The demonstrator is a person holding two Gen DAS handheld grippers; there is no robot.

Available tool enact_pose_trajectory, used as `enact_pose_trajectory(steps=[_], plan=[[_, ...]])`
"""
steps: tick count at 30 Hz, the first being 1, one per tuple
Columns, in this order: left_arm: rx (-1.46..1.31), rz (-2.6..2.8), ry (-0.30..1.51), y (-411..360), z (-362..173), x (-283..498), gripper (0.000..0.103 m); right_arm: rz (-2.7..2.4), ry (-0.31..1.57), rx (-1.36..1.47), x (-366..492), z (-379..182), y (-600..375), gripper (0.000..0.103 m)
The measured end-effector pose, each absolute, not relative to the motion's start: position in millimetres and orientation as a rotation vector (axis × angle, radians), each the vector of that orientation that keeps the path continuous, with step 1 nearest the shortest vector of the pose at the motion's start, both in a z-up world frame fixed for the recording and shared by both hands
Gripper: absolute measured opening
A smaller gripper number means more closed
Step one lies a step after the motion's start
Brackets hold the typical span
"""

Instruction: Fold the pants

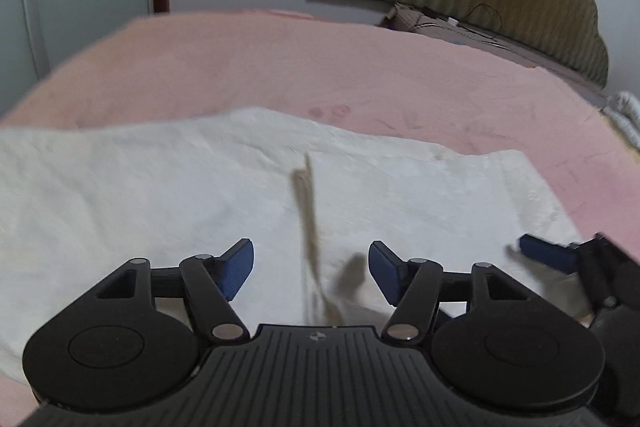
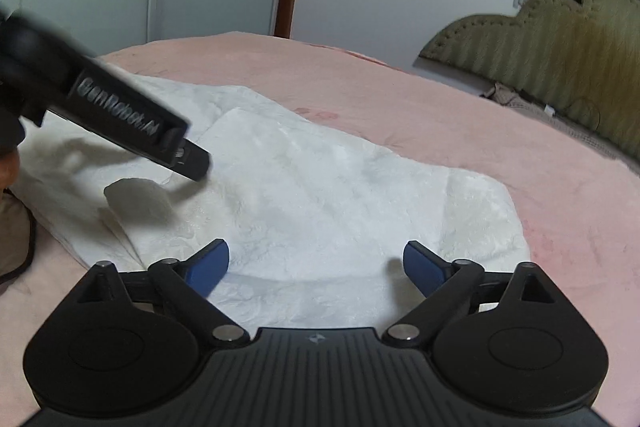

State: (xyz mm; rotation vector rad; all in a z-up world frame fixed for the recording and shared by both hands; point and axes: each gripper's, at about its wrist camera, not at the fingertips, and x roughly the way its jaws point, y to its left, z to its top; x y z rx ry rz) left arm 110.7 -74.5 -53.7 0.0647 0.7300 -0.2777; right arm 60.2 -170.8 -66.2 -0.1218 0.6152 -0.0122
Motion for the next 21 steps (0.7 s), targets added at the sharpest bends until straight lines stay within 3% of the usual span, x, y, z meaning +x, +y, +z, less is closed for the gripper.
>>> enact_pose_trajectory(steps=[5, 9, 12, 21], plan=[[0.156, -0.23, 0.713, -73, -65, 109, 0.075, -0.017, 0.636, -0.053, 63, -64, -180, 0.103], [0.174, -0.188, 0.677, -71, -75, 109, 0.095, -0.019, 0.636, -0.052, 67, -64, -181, 0.103], [0.189, -0.169, 0.645, -71, -79, 107, 0.103, -0.017, 0.638, -0.044, 67, -64, -181, 0.103], [0.133, -0.179, 0.618, -63, -86, 102, 0.103, -0.015, 0.64, -0.034, 67, -65, -182, 0.103]])
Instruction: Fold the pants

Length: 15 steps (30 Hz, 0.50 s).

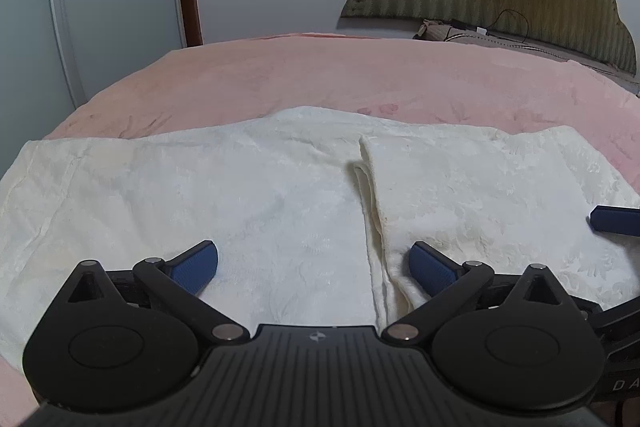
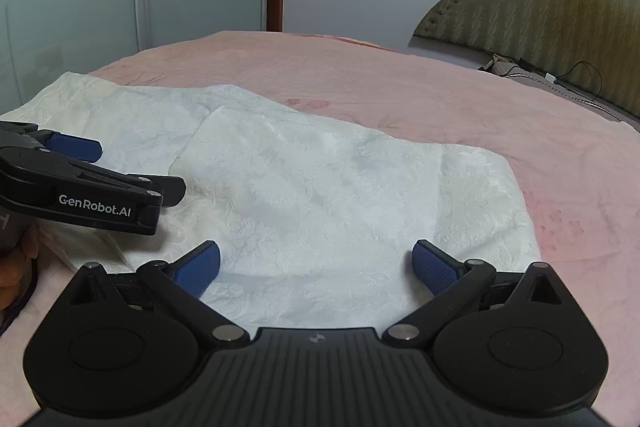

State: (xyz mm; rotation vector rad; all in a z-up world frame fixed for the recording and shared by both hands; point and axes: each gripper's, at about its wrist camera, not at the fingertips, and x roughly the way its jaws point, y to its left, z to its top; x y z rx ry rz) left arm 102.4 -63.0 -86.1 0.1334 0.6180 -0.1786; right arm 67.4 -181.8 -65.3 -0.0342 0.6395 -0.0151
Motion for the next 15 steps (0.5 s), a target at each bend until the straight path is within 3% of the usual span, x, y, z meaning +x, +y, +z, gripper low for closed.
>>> enact_pose_trajectory(steps=[15], plan=[[0.075, -0.231, 0.636, -53.4, -85.5, 103.4, 0.102, -0.039, 0.652, 0.018, 68.8, -65.6, -185.3, 0.103]])
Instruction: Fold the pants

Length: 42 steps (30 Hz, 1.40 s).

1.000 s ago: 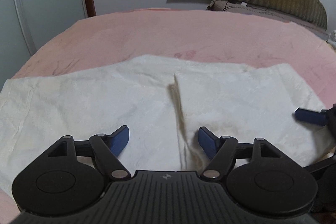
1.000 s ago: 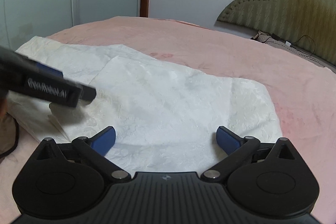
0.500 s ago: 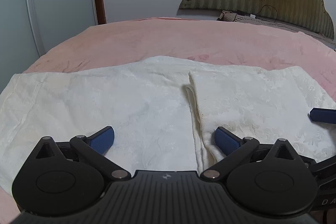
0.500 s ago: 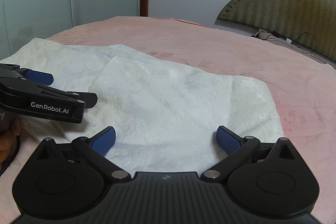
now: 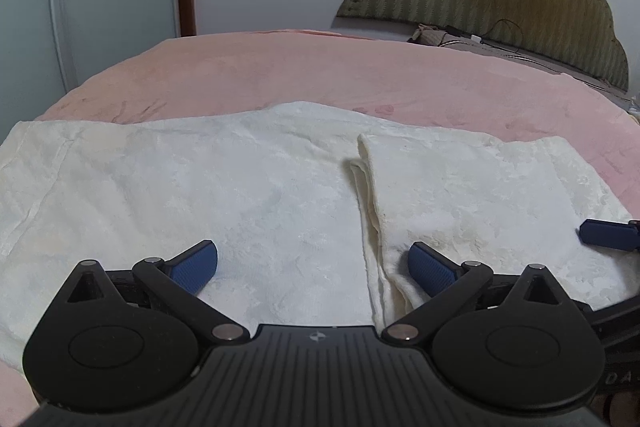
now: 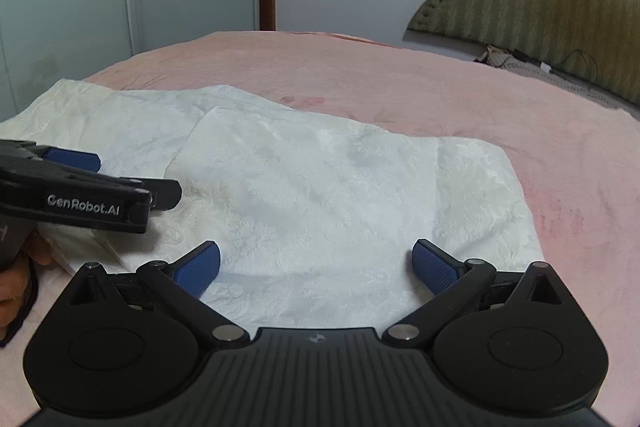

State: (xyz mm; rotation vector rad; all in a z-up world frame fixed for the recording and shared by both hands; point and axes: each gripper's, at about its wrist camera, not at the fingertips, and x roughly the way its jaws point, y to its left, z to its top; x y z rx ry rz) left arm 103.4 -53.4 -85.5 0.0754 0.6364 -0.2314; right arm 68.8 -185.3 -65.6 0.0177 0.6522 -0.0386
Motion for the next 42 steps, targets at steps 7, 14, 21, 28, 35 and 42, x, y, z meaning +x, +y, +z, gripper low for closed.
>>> enact_pose_trajectory(steps=[7, 14, 21, 28, 35, 42], plan=[[-0.06, -0.23, 0.598, 4, -58, 68, 0.102, -0.074, 0.676, 0.074, 73, -58, -176, 0.103], [-0.375, 0.035, 0.608, 147, -28, 38, 0.102, 0.257, 0.489, -0.211, 71, -30, -61, 0.103], [-0.714, 0.103, 0.721, 240, -43, 31, 0.101, 0.422, 0.382, -0.705, 67, -56, 53, 0.1], [-0.943, -0.05, 0.737, 256, -60, 50, 0.102, 0.408, 0.352, -0.861, 84, -71, 88, 0.075], [-1.127, -0.151, 0.746, 250, -78, 72, 0.102, 0.463, 0.37, -0.662, 108, -57, 85, 0.037], [-1.197, -0.186, 0.687, 247, -80, 115, 0.102, 0.681, 0.507, -0.029, 147, 5, 2, 0.039]])
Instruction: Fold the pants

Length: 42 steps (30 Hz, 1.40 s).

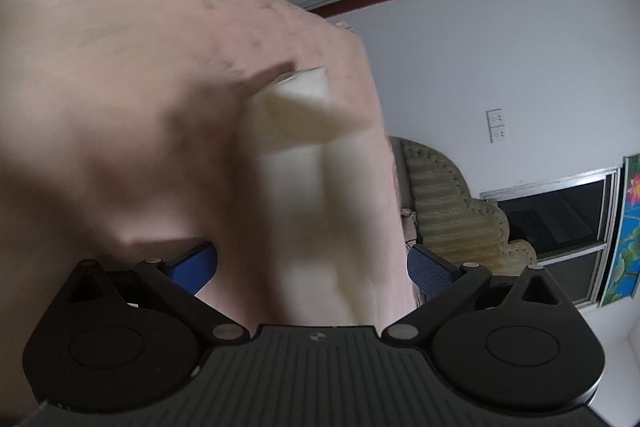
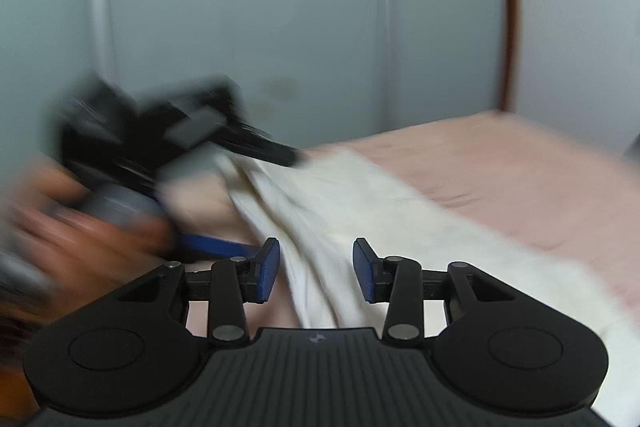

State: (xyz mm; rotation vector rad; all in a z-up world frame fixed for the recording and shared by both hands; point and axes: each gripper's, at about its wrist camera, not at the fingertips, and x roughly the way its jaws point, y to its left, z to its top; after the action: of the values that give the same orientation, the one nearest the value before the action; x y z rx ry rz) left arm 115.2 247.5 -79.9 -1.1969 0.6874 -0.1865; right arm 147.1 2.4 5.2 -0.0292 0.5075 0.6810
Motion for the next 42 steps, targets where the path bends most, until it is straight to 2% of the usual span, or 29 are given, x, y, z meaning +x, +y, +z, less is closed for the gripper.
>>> enact_pose_trajectory(steps=[4, 6, 7, 8, 9, 11, 12, 15, 20, 26, 31, 34, 42], plan=[[-1.145, -0.175, 0.675, 244, -75, 136, 0.096, 0.542, 0.54, -0.074, 166, 8, -8, 0.039], [-1.095, -0.156, 0.683, 242, -72, 141, 0.077, 0.489, 0.624, -0.123, 182, -12, -5, 0.04], [-1.08, -0.141, 0.694, 241, -73, 143, 0.071, 0.489, 0.686, -0.128, 190, -25, -4, 0.04], [-1.064, -0.123, 0.705, 241, -76, 143, 0.053, 0.493, 0.749, -0.138, 197, -40, -3, 0.043], [-1.046, -0.105, 0.714, 241, -78, 143, 0.034, 0.494, 0.732, -0.145, 196, -48, -2, 0.045], [-1.005, -0.064, 0.729, 244, -81, 140, 0.016, 0.488, 0.718, -0.142, 189, -48, -2, 0.046], [-1.003, -0.051, 0.722, 243, -79, 138, 0.013, 0.498, 0.714, -0.108, 191, -40, -7, 0.046], [-0.863, -0.044, 0.663, 226, -53, 128, 0.012, 0.49, 0.644, -0.089, 185, -26, -16, 0.046], [-0.477, -0.101, 0.488, 150, 26, 97, 0.012, 0.454, 0.52, -0.1, 172, 7, -41, 0.047], [-0.253, -0.264, 0.359, 55, 79, 56, 0.013, 0.496, 0.369, -0.049, 133, 38, -86, 0.048], [-0.147, -0.356, 0.337, -21, 82, 43, 0.014, 0.44, 0.277, -0.093, 84, 55, -134, 0.05], [-0.105, -0.417, 0.348, -62, 72, 44, 0.016, 0.376, 0.289, -0.107, 73, 53, -166, 0.053], [0.015, -0.542, 0.441, -158, 33, 48, 0.02, 0.227, 0.394, -0.038, 47, 18, -221, 0.054]])
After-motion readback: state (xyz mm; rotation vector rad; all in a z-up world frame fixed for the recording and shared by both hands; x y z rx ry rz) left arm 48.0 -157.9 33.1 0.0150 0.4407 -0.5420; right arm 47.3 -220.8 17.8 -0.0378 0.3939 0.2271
